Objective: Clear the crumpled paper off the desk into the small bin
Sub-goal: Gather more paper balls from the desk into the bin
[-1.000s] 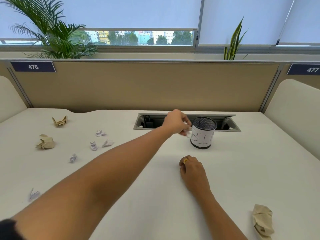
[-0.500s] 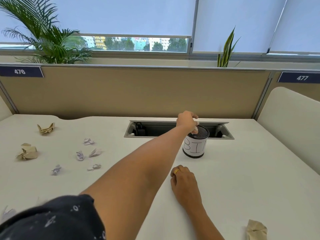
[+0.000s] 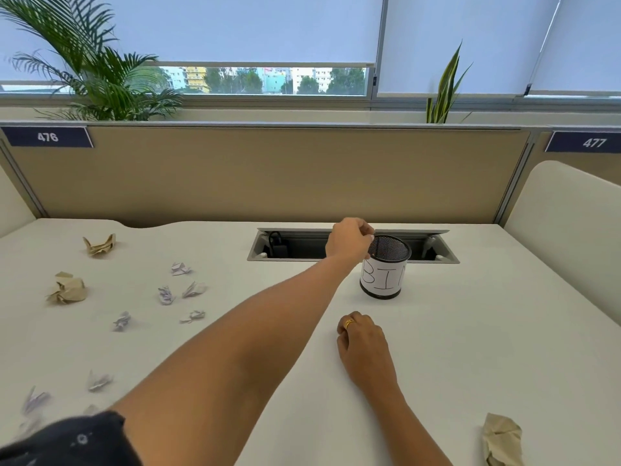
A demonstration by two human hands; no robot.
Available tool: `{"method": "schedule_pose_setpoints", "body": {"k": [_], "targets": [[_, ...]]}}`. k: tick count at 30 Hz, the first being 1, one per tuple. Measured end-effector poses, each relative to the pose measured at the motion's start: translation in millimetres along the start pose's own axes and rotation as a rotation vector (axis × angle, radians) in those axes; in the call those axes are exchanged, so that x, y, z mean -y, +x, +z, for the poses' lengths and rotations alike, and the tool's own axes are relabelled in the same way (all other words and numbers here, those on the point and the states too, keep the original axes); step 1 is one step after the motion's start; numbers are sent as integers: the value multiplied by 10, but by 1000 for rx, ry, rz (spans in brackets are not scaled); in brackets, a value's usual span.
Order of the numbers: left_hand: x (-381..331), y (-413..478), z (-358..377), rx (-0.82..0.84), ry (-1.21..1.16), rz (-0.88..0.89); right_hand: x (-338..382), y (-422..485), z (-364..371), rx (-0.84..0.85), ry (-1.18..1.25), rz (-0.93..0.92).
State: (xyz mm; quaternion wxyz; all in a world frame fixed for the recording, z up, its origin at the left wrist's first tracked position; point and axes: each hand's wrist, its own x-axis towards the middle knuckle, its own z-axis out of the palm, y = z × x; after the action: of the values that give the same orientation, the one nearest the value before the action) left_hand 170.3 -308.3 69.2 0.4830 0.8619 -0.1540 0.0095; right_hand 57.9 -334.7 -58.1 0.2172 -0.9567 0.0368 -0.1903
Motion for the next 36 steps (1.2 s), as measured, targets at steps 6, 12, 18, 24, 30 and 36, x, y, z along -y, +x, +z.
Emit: {"method": "schedule_pose_setpoints", "body": {"k": [6, 12, 18, 24, 30, 36], "targets": [[605, -594, -209, -59, 75, 21, 46, -16, -21, 0, -12, 8], [1352, -1371, -590, -154, 300, -31, 88, -34, -5, 22, -88, 16], [1745, -1686, -1100, -384, 387, -58, 175, -68, 8, 11, -106, 38], [1983, -1711, -1344, -409, 643, -158, 269, -83, 64, 43, -79, 92], [2199, -1763, -1422, -381, 763, -273, 370, -116, 136, 11, -12, 88], [2223, -1760, -1391, -383, 774, -276, 841, -141, 395, 174, 143, -71]]}}
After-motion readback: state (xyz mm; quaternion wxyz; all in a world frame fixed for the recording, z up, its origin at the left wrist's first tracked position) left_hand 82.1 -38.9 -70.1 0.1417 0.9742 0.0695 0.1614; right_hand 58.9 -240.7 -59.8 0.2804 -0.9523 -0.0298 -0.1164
